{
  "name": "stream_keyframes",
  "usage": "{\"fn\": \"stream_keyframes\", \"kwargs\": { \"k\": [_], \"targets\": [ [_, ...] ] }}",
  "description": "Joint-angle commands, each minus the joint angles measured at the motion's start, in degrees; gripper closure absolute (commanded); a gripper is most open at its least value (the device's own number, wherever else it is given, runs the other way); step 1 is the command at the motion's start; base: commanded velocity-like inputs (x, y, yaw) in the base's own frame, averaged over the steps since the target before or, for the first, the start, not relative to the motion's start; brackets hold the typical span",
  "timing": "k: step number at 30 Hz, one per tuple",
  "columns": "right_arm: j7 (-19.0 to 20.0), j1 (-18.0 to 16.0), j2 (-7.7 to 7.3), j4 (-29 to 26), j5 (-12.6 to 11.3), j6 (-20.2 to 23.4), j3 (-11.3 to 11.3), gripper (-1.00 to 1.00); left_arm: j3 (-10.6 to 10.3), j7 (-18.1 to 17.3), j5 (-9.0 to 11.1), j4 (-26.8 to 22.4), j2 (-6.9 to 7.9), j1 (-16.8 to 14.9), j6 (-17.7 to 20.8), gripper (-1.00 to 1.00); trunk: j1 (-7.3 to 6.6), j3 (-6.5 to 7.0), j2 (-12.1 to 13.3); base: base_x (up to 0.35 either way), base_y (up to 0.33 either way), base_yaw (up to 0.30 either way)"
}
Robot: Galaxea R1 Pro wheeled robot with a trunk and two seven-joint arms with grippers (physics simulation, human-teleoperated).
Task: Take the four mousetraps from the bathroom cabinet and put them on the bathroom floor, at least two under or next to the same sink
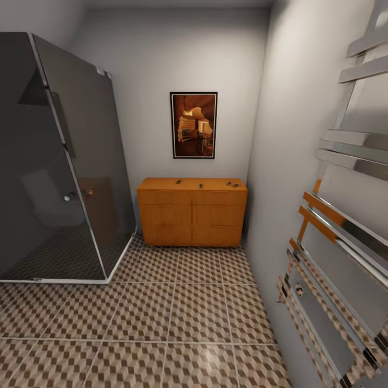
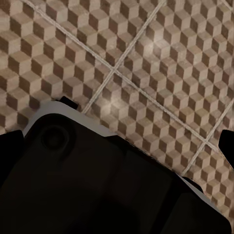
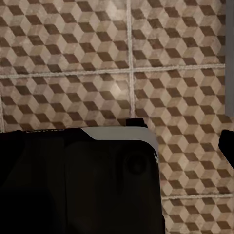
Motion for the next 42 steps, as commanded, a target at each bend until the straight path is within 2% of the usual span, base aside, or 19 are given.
{"fn": "stream_keyframes", "kwargs": {
  "k": [1,22,33,42],
  "targets": [
    [-0.1,0.0,0.03,0.0,-0.2,0.0,-0.1,-1.00,0.1,-0.3,0.5,-0.1,-0.02,0.0,0.0,-1.00,0.05,-0.09,-0.1,0.279,0.000,0.030],
    [-0.1,0.0,0.03,0.0,-0.2,0.0,-0.2,-1.00,-0.3,0.0,0.1,-0.1,-0.02,0.0,0.0,-1.00,0.05,-0.09,-0.1,0.331,0.000,0.003],
    [0.0,0.0,0.03,0.0,-0.2,0.0,-0.2,-1.00,-0.4,0.0,0.1,0.0,-0.02,0.0,0.0,-1.00,0.05,0.16,-0.1,0.343,0.023,-0.166],
    [0.4,0.0,-0.09,0.3,-0.2,0.0,-0.1,-1.00,-0.3,0.0,0.1,0.0,-0.02,0.0,0.0,-1.00,0.05,0.33,-0.1,0.280,0.191,-0.091]
  ]
}}
